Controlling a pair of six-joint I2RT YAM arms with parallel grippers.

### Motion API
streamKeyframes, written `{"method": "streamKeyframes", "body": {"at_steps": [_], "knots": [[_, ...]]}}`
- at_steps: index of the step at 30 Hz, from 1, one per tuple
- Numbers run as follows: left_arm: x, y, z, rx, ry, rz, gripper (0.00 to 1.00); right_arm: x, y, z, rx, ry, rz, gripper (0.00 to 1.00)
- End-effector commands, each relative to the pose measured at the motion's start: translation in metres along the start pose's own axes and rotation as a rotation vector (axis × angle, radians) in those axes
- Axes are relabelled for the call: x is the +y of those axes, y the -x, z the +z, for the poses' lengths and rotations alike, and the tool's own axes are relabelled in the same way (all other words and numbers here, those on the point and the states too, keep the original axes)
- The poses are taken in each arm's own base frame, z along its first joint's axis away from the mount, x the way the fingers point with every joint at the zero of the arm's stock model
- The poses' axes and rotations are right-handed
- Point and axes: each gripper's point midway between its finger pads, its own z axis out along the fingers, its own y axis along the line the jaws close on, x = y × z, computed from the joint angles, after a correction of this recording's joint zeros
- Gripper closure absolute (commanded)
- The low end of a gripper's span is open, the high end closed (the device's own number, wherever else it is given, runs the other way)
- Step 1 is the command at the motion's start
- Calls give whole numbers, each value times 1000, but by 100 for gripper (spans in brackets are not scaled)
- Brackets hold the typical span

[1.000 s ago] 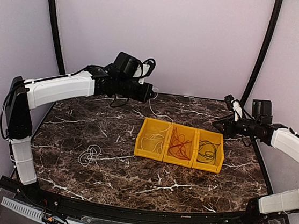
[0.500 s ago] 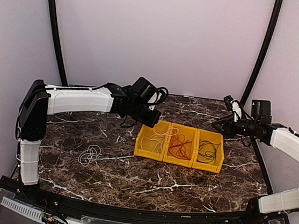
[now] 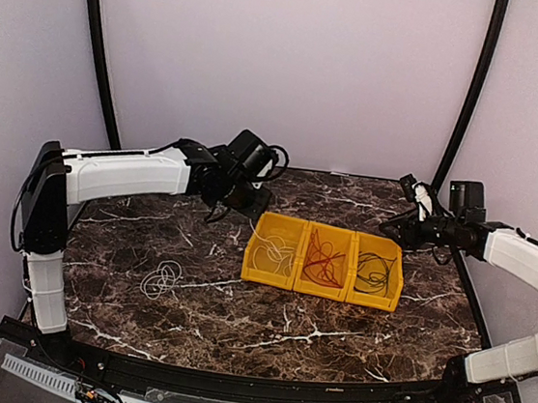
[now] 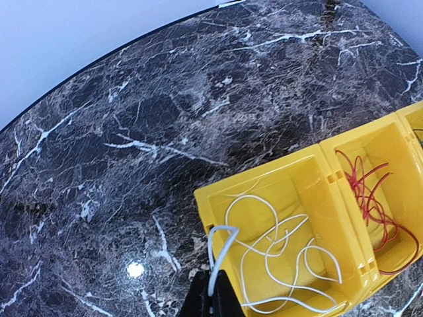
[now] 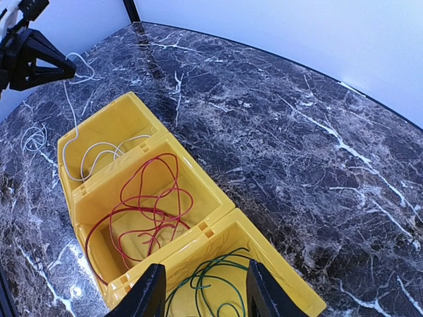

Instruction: Untangle the cables

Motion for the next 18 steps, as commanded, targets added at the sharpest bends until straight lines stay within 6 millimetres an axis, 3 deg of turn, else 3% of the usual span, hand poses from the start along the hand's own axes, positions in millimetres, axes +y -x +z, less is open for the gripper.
{"method": "streamKeyframes", "body": {"at_steps": [1,9,18], "knots": [[-27,22,0,-51,-76,14,100,0,3,2,-7,12,-16,56],[-66,13,16,-44,-218,23,100,-2,3,2,-7,4,-21,56],[-77,-8,38,16,-240,19,100,-2,1,2,1,5,-25,55]]}}
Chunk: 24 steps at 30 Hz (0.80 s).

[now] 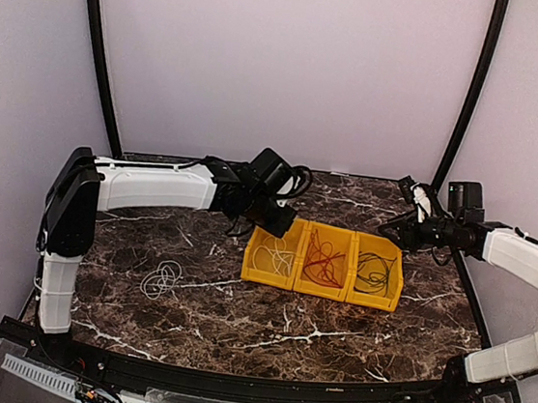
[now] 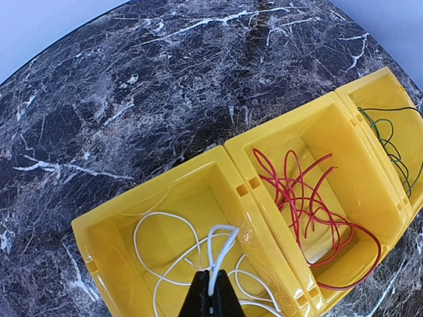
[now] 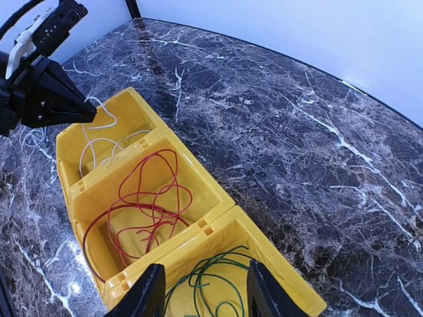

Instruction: Untangle the cables

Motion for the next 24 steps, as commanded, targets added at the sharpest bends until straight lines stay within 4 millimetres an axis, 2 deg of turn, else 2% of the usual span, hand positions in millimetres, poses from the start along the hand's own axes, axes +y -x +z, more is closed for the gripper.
{"method": "streamKeyframes", "body": {"at_steps": [1,9,11,14,18,24], "knots": [[-4,-4,8,8,-15,-17,100,-1,7,-1,-19,0,-22,55],[-1,-23,22,42,-1,-42,100,-2,5,1,-9,3,-20,55],[1,-25,22,48,15,-40,93,-2,5,1,-9,3,-22,55],[8,-23,17,60,56,-34,76,-2,4,1,-7,2,-21,55],[13,-16,1,58,87,-38,67,-2,5,1,-7,2,-25,55],[22,-11,-41,3,129,-61,63,-1,5,0,-9,2,-32,55]]}}
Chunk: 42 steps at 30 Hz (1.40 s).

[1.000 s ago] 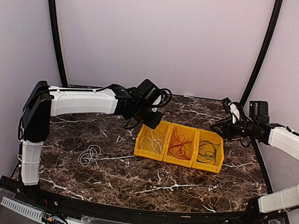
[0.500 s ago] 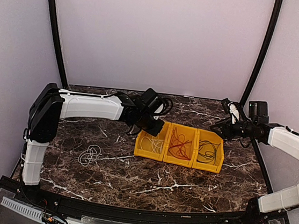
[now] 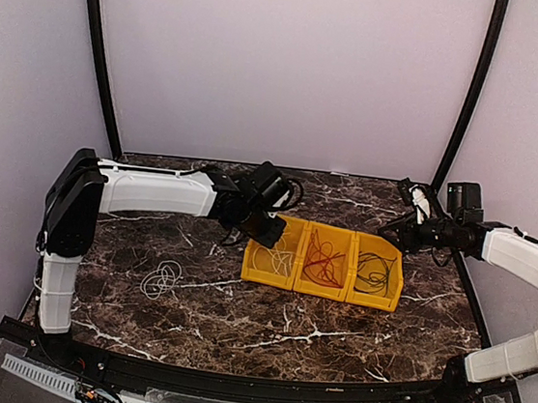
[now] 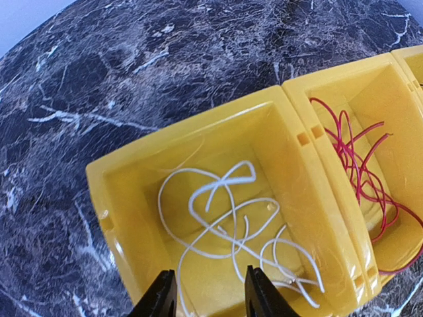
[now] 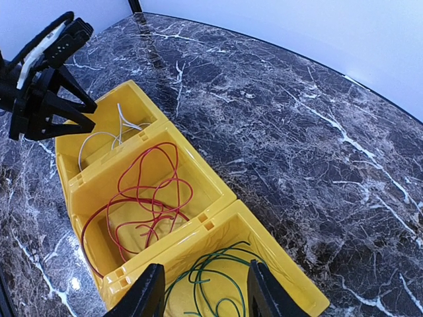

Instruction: Untangle the cables

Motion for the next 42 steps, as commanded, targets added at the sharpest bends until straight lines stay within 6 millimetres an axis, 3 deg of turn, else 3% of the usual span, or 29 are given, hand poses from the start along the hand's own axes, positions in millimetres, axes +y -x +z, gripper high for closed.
{"method": "streamKeyframes", "body": {"at_steps": [1,5,8,11,21,24,27,30,42], "knots": [[13,17,-66,-91,29,-36,61,-1,10,-2,-24,-3,-30,55],[20,2,-90,-75,16,-39,60,-1,10,-1,-22,4,-28,55],[37,-14,-110,-61,64,-88,59,0,11,-2,-25,9,-33,55],[65,-49,-117,-23,167,-128,59,3,13,-4,-35,12,-45,55],[130,-163,-155,197,432,-355,62,7,16,-7,-49,31,-53,54],[142,-192,-156,265,452,-412,64,8,15,-6,-45,34,-52,54],[150,-201,-149,272,403,-480,65,9,15,-6,-46,38,-52,54],[147,-193,-139,239,314,-540,67,10,16,-7,-48,36,-56,54],[143,-192,-110,277,262,-540,70,10,15,-7,-48,34,-61,54]]}}
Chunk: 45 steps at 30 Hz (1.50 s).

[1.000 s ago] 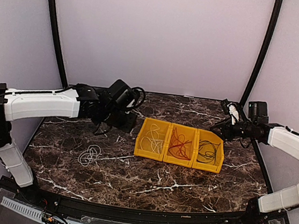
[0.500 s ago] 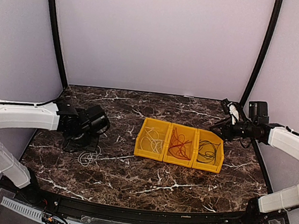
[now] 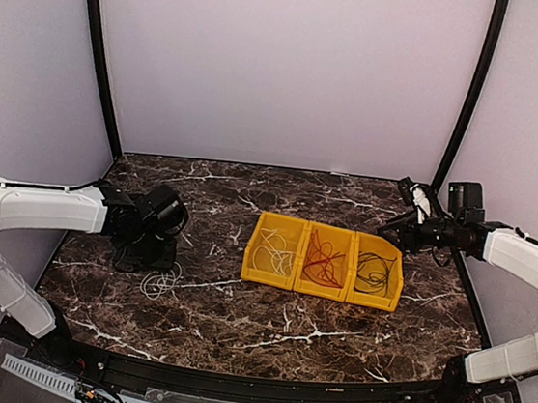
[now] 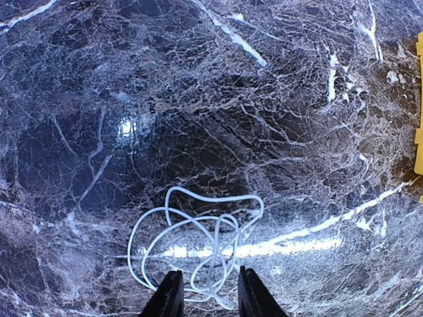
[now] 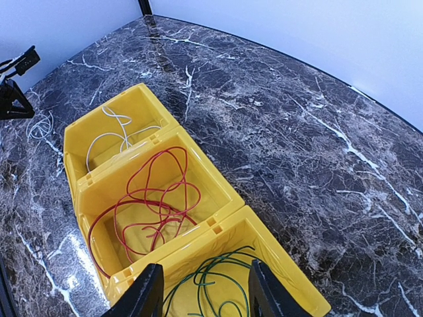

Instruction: Untangle the cables

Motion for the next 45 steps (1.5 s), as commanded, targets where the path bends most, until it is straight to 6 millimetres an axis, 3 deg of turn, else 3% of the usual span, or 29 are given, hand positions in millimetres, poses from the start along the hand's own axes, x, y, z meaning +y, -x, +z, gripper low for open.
{"method": "streamKeyframes", "body": {"at_steps": [1,5,9,13,16,20,31,35,41,45], "knots": [[-6,-1,9,20,-21,13,72,3,11,-4,-31,7,-30,54],[-5,-4,16,40,-3,26,79,3,11,-5,-32,4,-35,54],[-13,-2,12,47,-41,44,98,4,11,-5,-34,6,-35,54],[-30,12,-10,-8,-150,84,100,10,14,-5,-39,22,-51,54],[-52,26,-44,-85,-308,130,100,26,23,-3,-48,46,-103,54],[-76,36,-92,-177,-504,193,100,60,42,6,-53,130,-174,54],[-87,60,-187,-438,-756,224,100,193,78,60,25,453,-381,51],[-87,66,-211,-511,-824,198,100,219,87,93,40,516,-330,47],[-85,73,-240,-569,-876,182,100,257,82,142,103,615,-290,45],[-83,82,-258,-611,-891,152,100,280,88,151,93,695,-258,42]]}}
